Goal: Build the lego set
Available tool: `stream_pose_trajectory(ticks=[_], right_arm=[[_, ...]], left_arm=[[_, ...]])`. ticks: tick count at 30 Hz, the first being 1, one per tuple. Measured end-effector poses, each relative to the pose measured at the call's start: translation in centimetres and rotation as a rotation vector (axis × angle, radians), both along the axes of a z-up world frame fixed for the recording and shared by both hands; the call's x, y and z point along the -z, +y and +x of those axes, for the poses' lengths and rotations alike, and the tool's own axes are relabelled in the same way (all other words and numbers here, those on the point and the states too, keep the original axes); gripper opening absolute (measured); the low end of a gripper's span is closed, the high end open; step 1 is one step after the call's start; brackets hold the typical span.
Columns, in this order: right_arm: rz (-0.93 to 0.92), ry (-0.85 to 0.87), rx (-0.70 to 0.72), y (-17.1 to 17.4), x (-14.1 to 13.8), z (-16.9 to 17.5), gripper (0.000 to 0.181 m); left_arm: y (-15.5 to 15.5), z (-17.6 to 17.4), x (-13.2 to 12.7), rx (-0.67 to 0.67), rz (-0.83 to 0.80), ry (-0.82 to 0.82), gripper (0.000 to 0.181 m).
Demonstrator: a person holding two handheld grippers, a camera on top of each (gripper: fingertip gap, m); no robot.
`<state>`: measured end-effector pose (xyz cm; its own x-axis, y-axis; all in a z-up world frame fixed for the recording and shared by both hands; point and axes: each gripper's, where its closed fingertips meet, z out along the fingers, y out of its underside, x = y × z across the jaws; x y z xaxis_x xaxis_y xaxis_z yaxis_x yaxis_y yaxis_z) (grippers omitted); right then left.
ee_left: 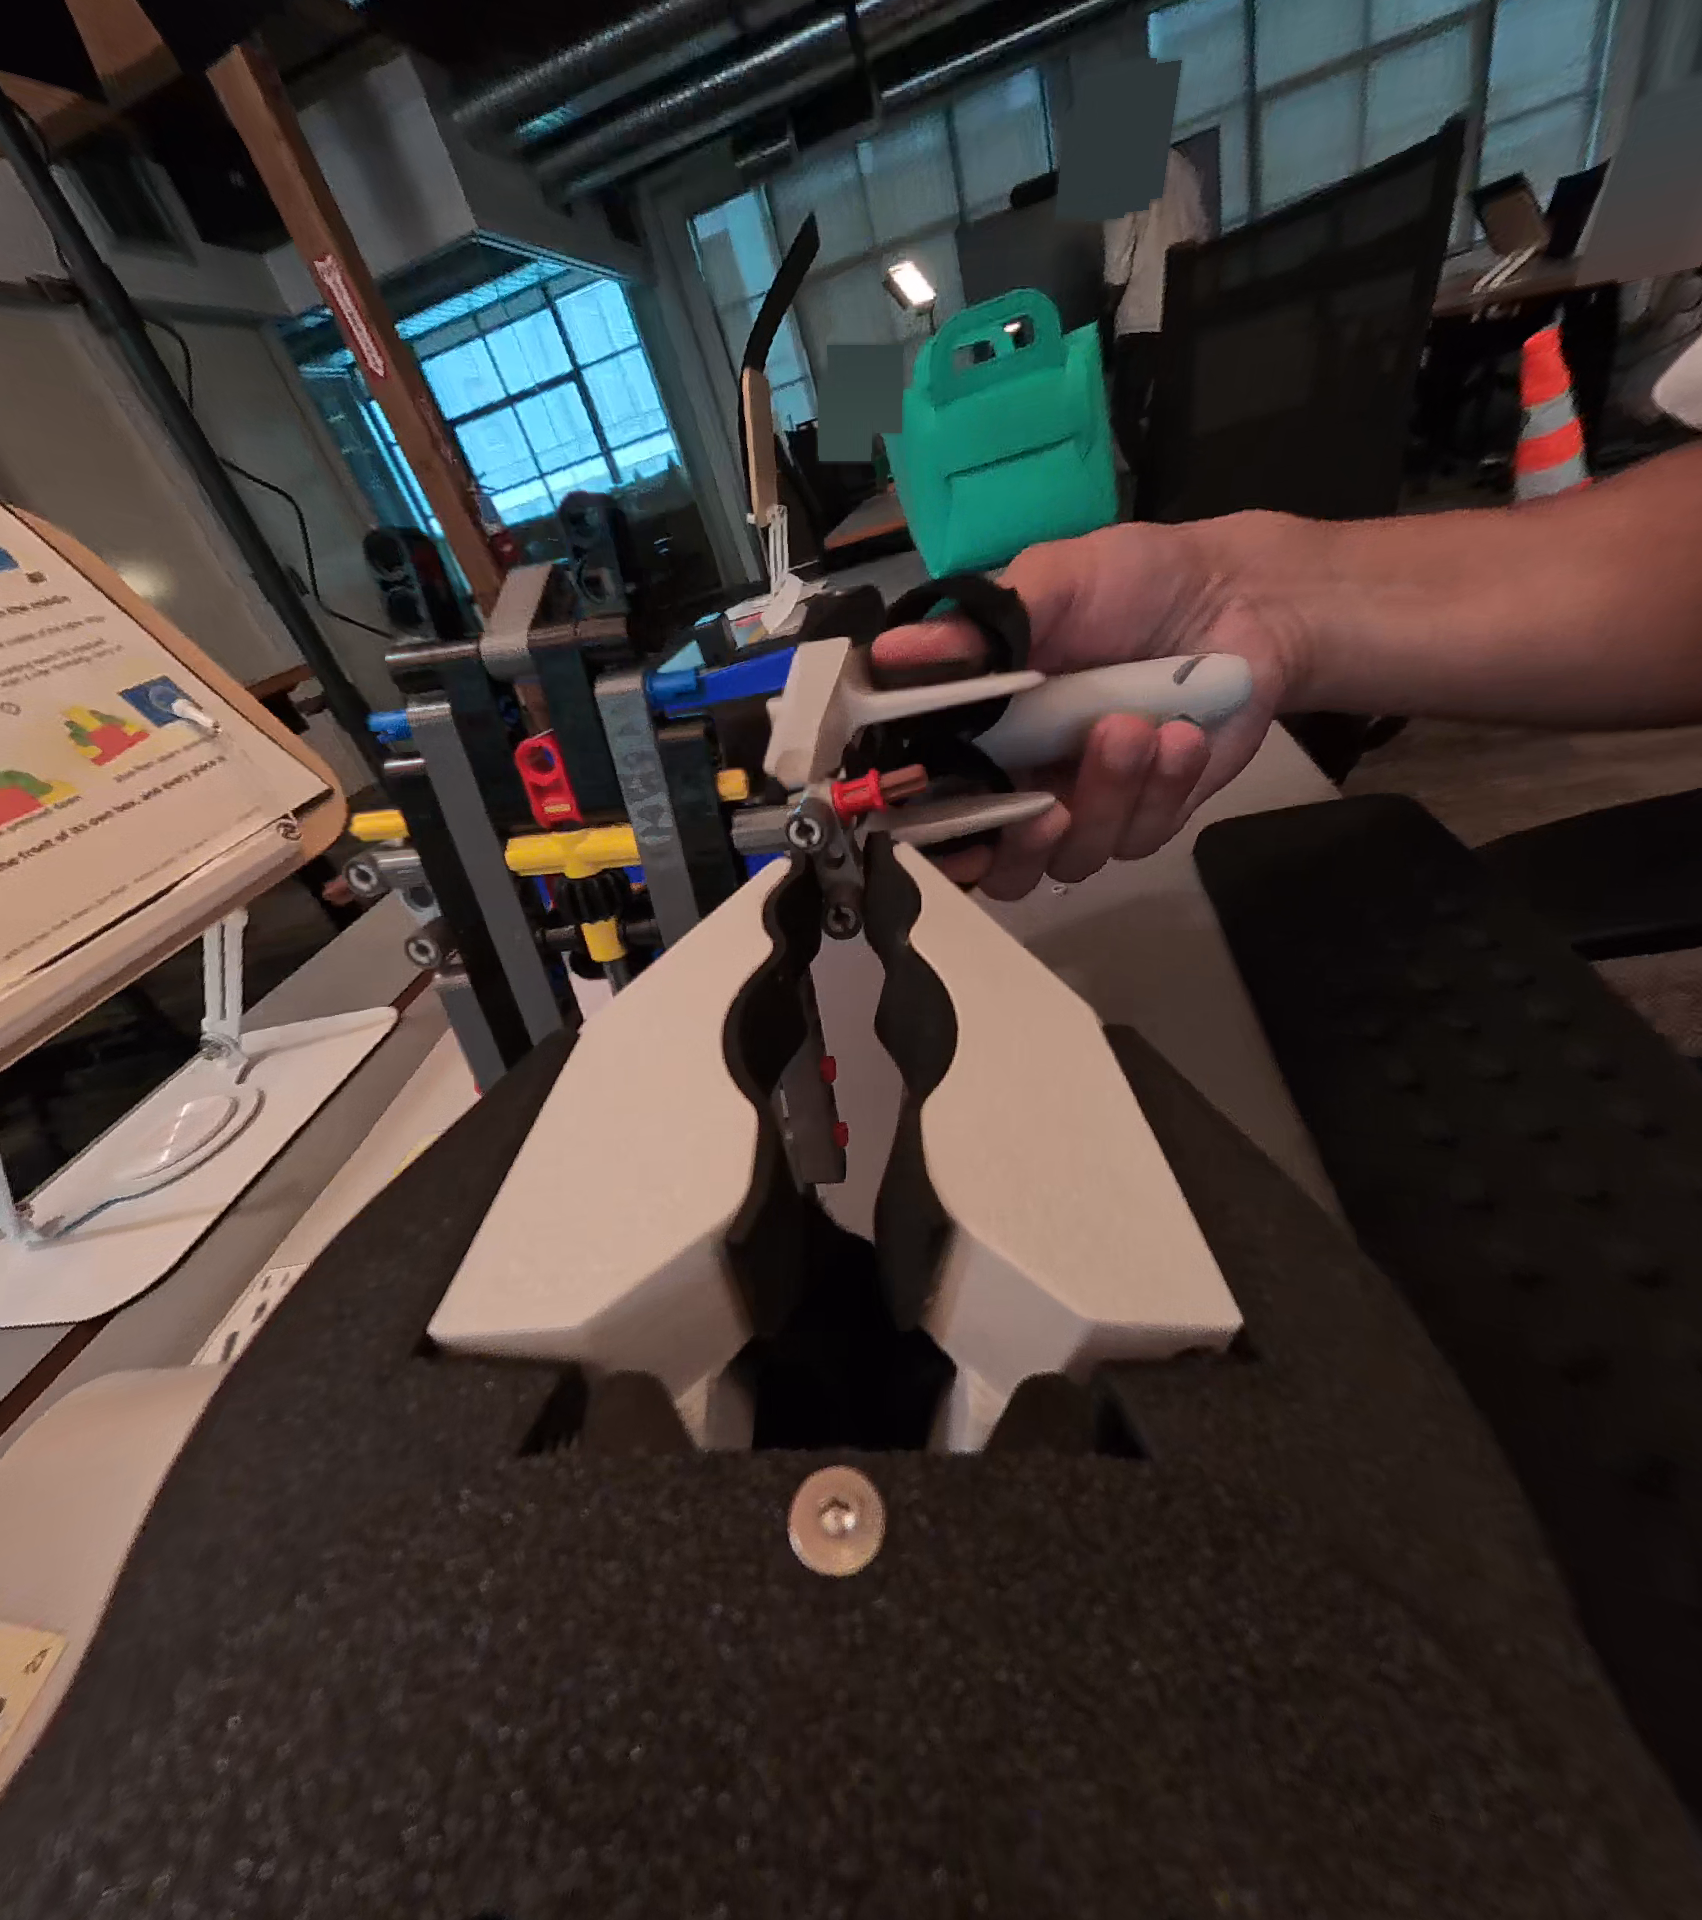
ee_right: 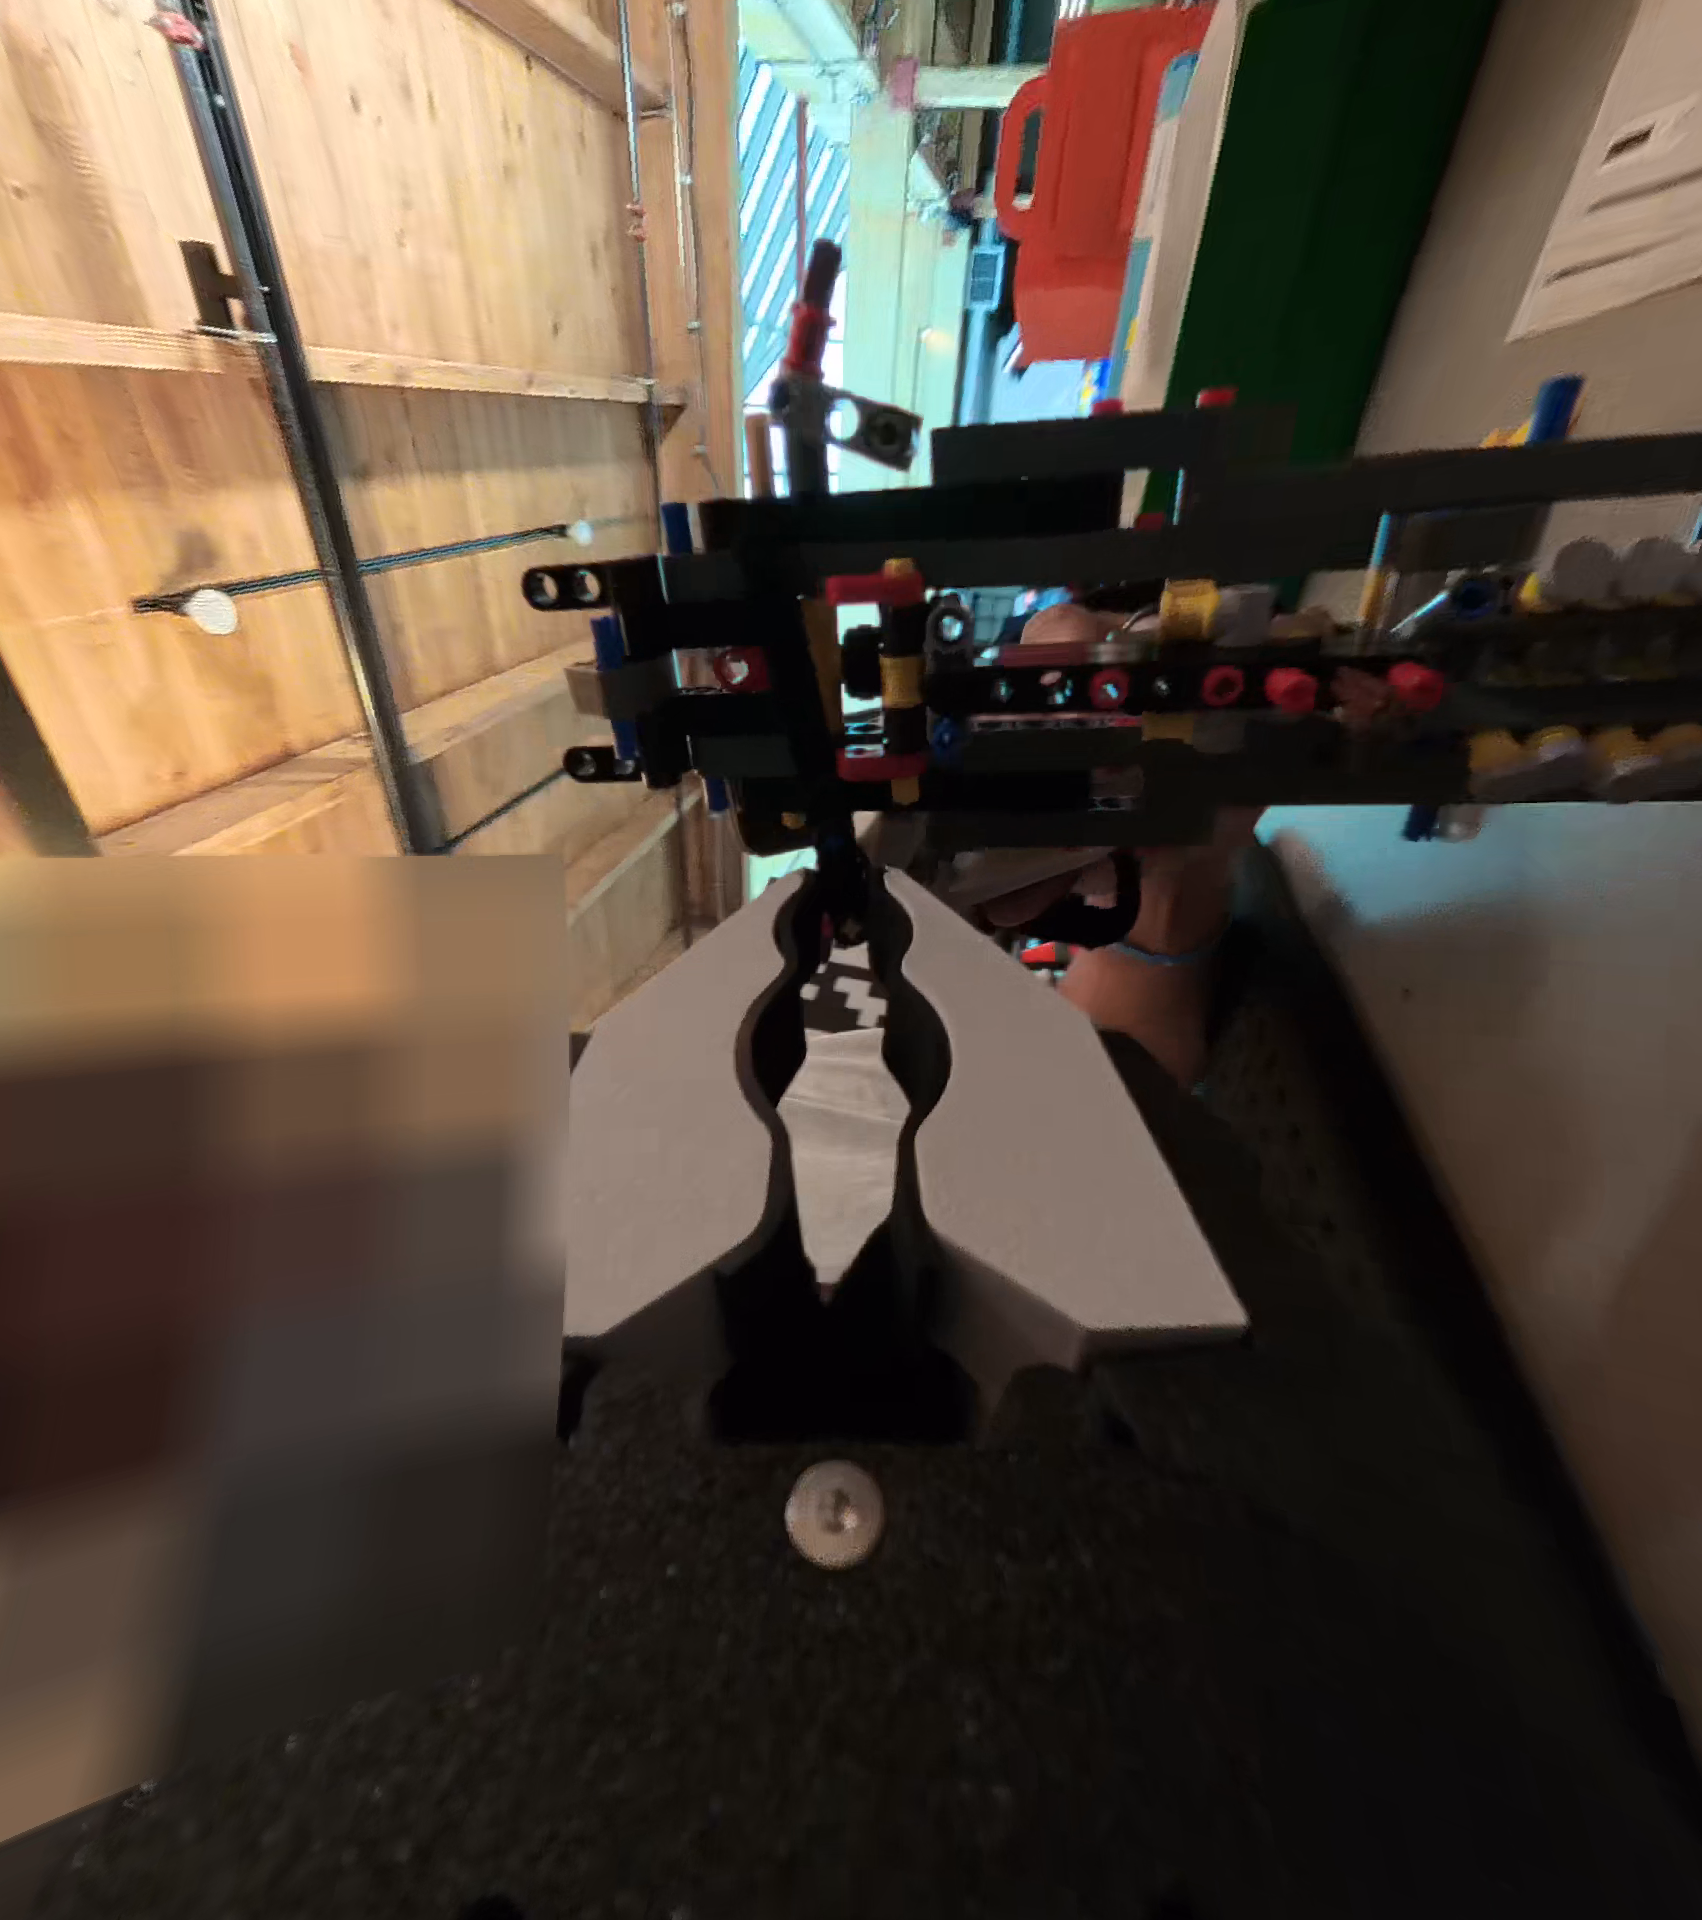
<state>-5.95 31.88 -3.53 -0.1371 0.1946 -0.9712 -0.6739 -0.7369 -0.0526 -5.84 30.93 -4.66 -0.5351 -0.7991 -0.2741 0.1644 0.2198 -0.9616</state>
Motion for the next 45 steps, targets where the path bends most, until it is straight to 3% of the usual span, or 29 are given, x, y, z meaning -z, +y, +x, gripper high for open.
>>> stream_pose_trajectory(ticks=[11,16,22,28,31,35,40,45], right_arm=[[0.013,-0.216,0.259,0.7,0.0,0.8,0.006],[0.006,-0.035,0.234,0.5,0.0,0.6,0.007],[0.041,0.034,0.321,0.9,-0.6,0.8,0.007],[0.148,-0.166,0.397,1.4,-1.3,1.4,0.006],[0.241,-0.286,0.522,1.1,-1.8,3.1,0.019],[0.358,-0.562,0.695,-0.2,-2.3,4.5,0.043],[0.347,-1.066,0.758,0.1,-0.2,2.2,0.050],[0.325,-1.135,0.724,0.9,0.7,1.3,0.040]], left_arm=[[0.4,0.8,0.0,-0.101,0.020,-0.012,0.007],[0.1,0.8,0.0,-0.104,0.045,-0.020,0.007],[0.3,0.9,-0.7,-0.137,-0.007,-0.049,0.007],[0.5,1.1,-1.4,-0.083,-0.158,-0.009,0.007],[0.1,1.1,-1.0,-0.078,-0.164,0.007,0.007],[0.4,1.7,-0.6,-0.157,-0.123,0.011,0.007],[1.0,2.6,0.0,-0.353,0.024,-0.031,0.006],[0.1,2.7,0.5,-0.408,0.145,-0.077,0.007]])
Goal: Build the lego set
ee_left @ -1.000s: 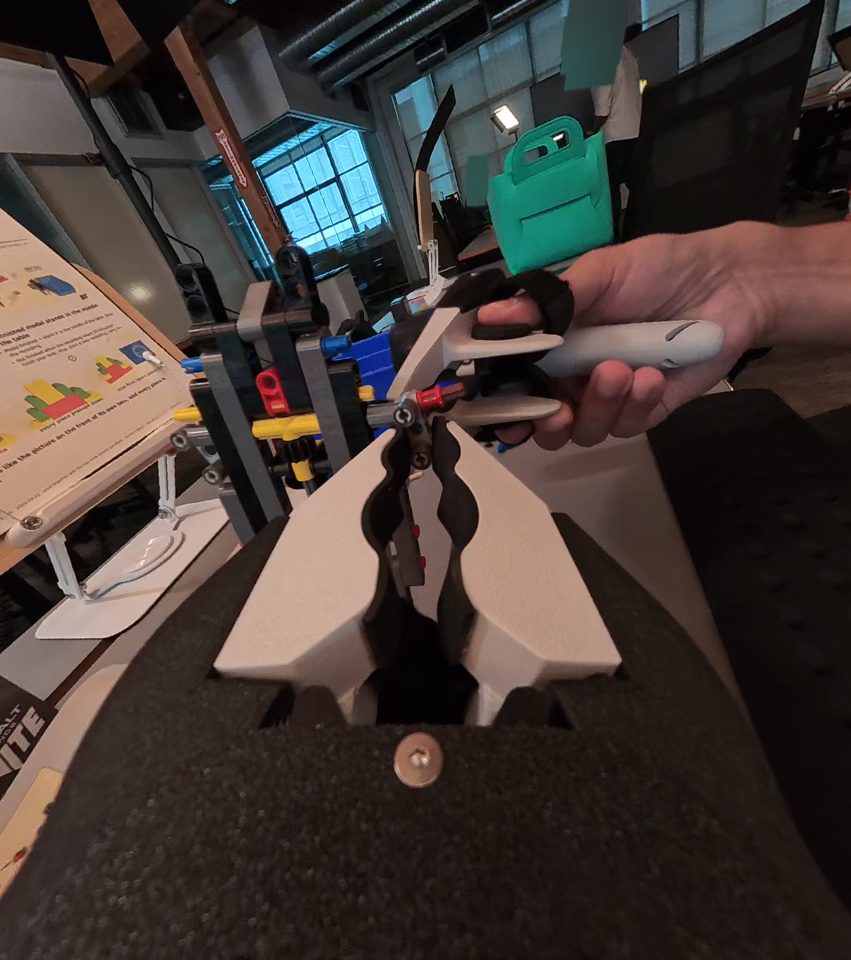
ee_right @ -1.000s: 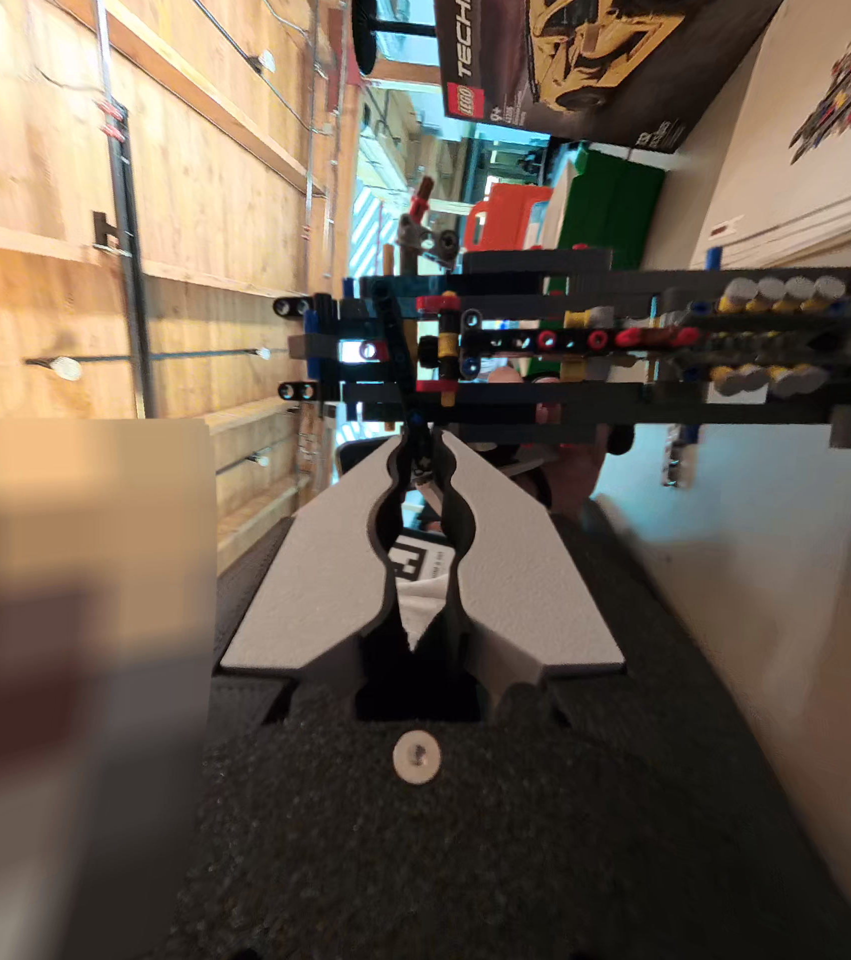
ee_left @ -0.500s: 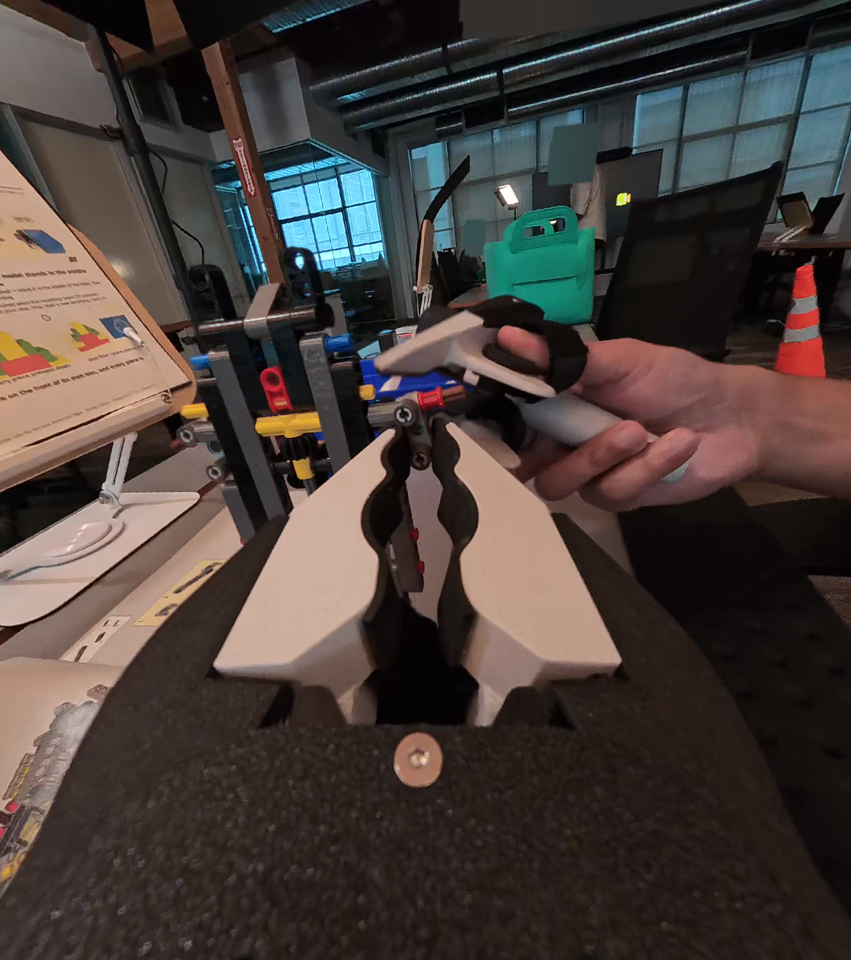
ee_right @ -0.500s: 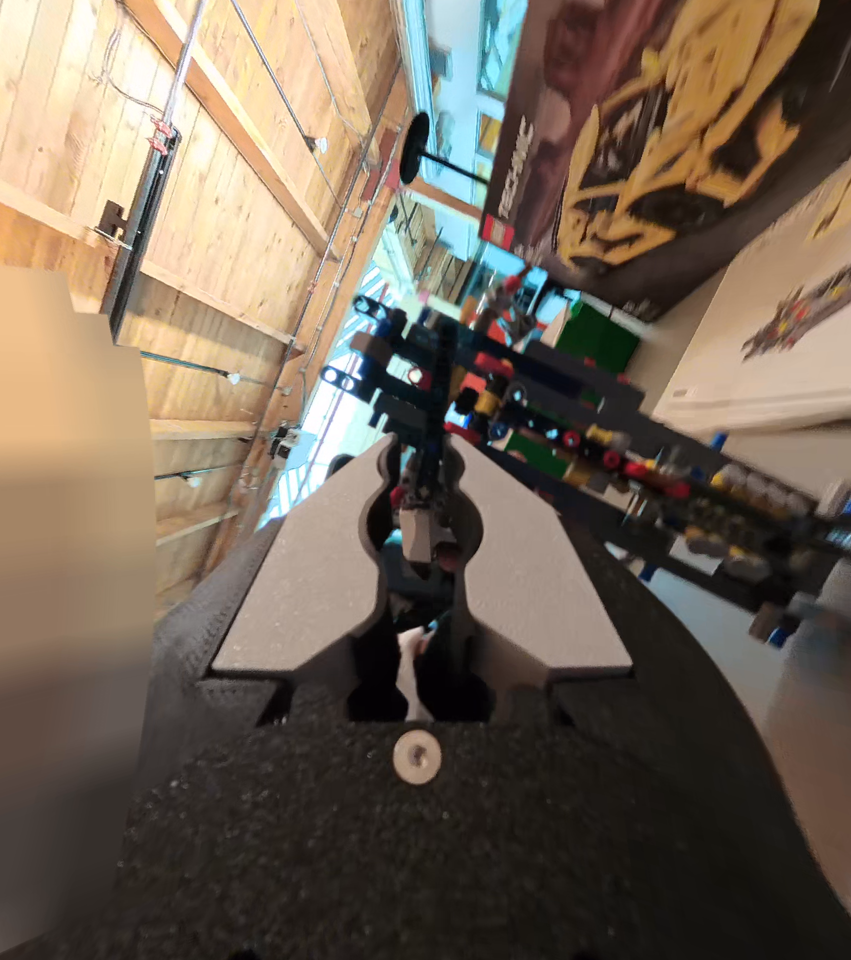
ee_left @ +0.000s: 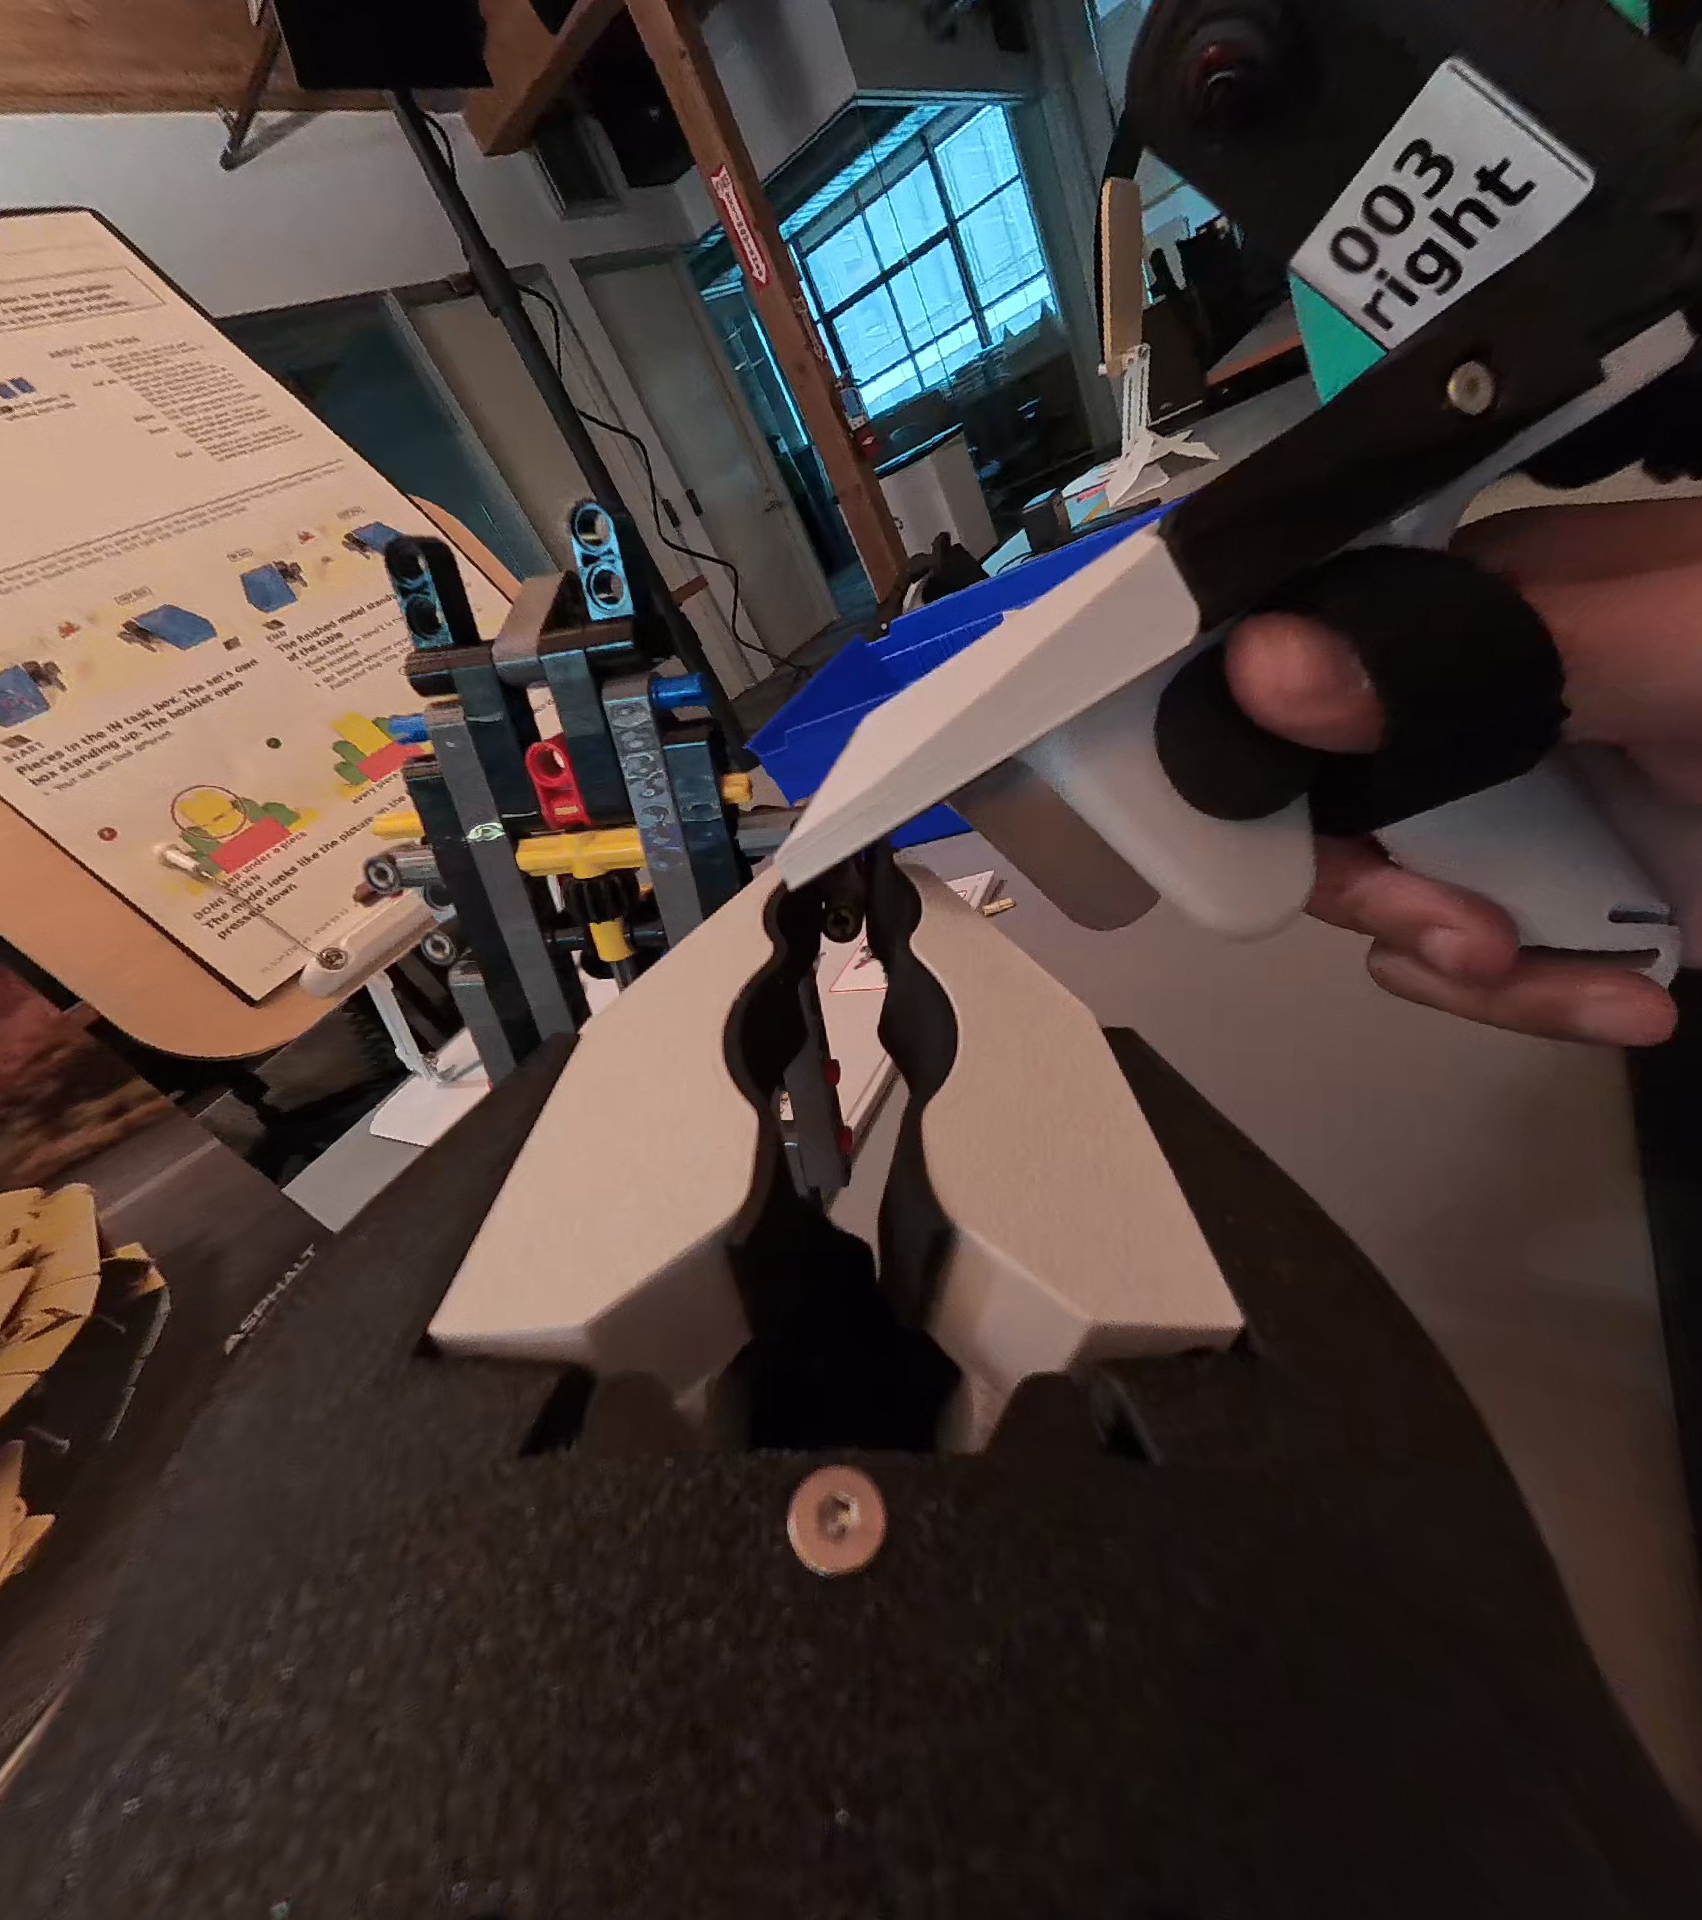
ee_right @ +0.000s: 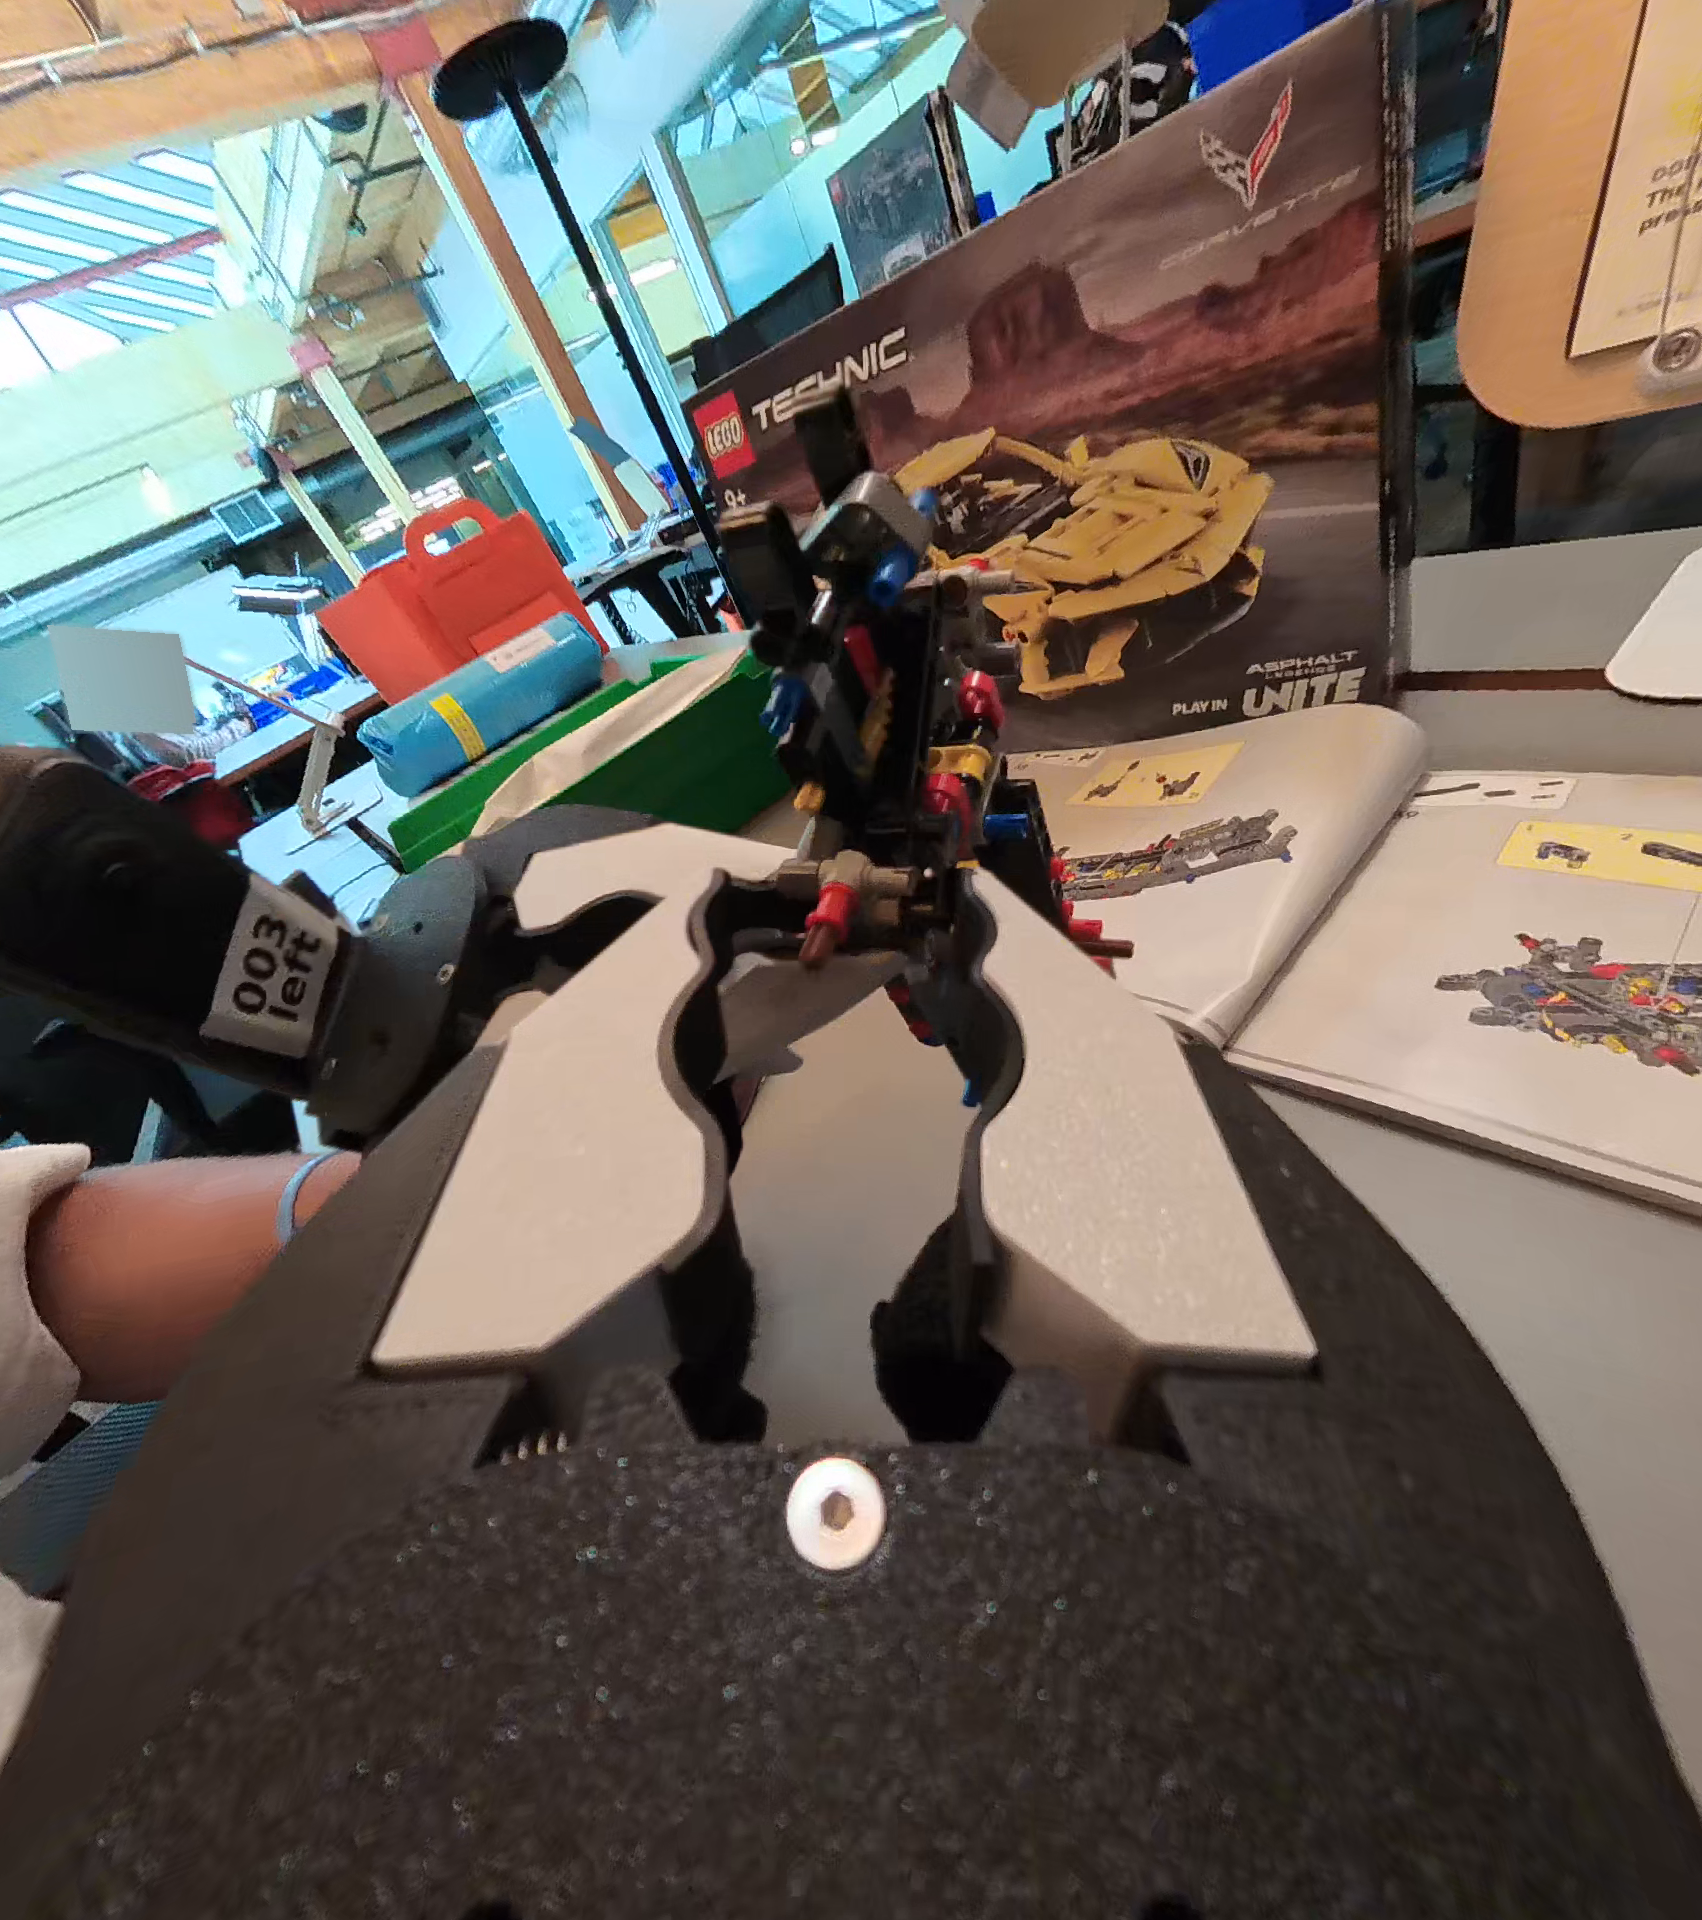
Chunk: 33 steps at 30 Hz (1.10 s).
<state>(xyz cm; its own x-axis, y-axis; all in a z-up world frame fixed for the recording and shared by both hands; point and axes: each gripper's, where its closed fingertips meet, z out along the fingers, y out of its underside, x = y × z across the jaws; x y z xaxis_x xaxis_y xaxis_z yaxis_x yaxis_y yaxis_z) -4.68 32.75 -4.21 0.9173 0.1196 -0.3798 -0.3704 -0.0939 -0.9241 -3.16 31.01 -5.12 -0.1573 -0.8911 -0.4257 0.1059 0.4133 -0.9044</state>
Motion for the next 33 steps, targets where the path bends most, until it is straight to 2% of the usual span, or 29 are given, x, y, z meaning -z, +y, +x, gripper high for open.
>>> stream_pose_trajectory(ticks=[4,7,17,24,28,30,33], right_arm=[[0.003,-0.011,0.053,-0.4,0.0,0.7,0.030],[-0.005,-0.048,0.080,-0.4,0.2,0.7,0.029],[-0.056,0.016,0.142,-0.2,0.2,0.4,0.027],[-0.043,0.008,0.124,0.3,-0.1,0.4,0.025],[0.061,-0.018,0.024,-0.1,-1.6,0.1,0.029],[0.152,0.066,-0.063,-0.7,-3.0,0.6,0.035],[0.175,0.254,-0.235,-1.3,-3.5,2.2,0.034]], left_arm=[[0.3,0.1,0.1,-0.029,0.001,0.004,0.007],[0.3,0.1,0.1,-0.032,-0.007,0.006,0.007],[0.5,0.0,0.0,-0.045,-0.046,0.002,0.007],[0.9,0.0,-0.2,-0.014,-0.095,0.013,0.007],[0.9,-0.5,-1.2,0.131,-0.243,0.005,0.007],[1.3,-1.0,-1.8,0.203,-0.369,0.006,0.007],[0.9,-2.0,-3.0,0.392,-0.564,0.012,0.006]])
